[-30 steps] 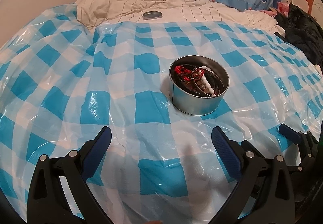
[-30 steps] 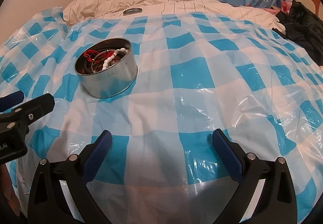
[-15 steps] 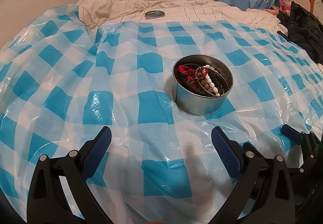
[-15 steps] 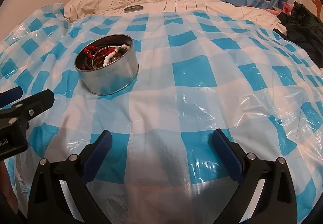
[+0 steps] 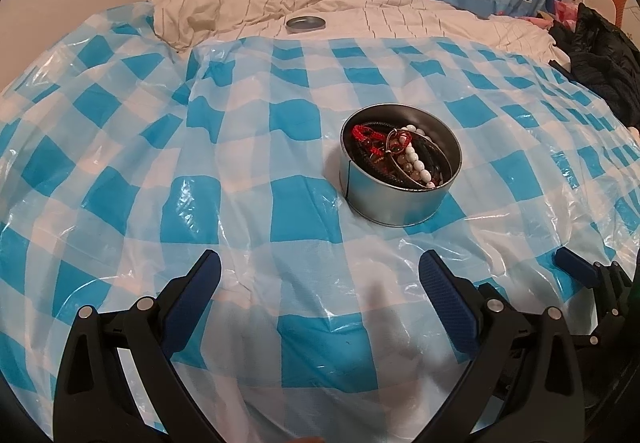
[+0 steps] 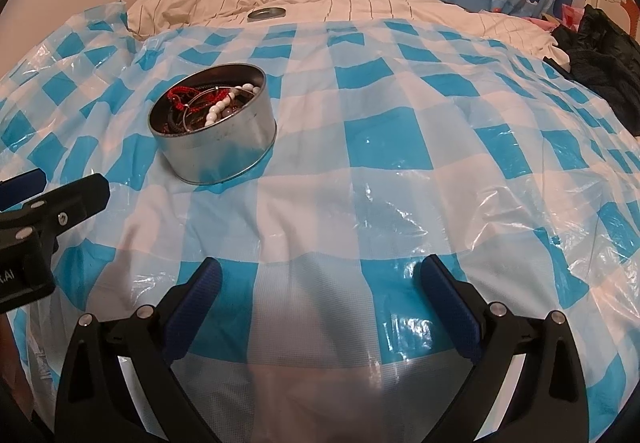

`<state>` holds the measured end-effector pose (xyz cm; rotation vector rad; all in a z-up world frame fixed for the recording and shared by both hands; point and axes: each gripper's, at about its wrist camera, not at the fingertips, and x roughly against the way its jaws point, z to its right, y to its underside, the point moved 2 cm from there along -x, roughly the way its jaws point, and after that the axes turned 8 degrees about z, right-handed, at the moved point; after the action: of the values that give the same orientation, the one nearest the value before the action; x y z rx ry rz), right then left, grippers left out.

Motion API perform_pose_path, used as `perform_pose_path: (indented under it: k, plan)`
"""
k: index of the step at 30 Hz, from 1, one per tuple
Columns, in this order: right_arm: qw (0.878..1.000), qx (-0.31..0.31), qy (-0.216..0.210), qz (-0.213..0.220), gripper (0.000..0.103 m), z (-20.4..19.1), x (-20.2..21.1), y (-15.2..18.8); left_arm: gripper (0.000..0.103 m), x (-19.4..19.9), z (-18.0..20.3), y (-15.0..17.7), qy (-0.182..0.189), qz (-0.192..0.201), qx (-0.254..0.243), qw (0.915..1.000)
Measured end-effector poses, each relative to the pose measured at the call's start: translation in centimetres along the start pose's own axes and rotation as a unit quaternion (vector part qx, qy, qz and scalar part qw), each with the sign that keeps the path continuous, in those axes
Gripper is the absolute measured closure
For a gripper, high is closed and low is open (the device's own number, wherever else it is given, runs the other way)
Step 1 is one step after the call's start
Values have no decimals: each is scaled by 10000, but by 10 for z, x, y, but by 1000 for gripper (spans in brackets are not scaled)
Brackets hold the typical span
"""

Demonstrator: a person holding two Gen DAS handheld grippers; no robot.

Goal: Organize jewelry

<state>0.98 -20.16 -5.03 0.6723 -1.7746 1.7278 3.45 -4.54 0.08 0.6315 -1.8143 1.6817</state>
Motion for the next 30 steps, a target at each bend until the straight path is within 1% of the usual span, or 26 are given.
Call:
perform_pose_path:
  k: [18, 24, 30]
  plan:
    - [10000, 19, 8, -10, 7, -1, -1, 1, 8, -1, 2, 0, -25, -10, -17, 10000]
    - [10000, 18, 9, -12, 7, -1, -1, 0, 8, -2, 2, 1, 64, -53, 43, 10000]
    - [10000, 28, 10, -17, 7, -2, -2, 1, 8, -3, -2, 3, 259, -114, 240, 9993]
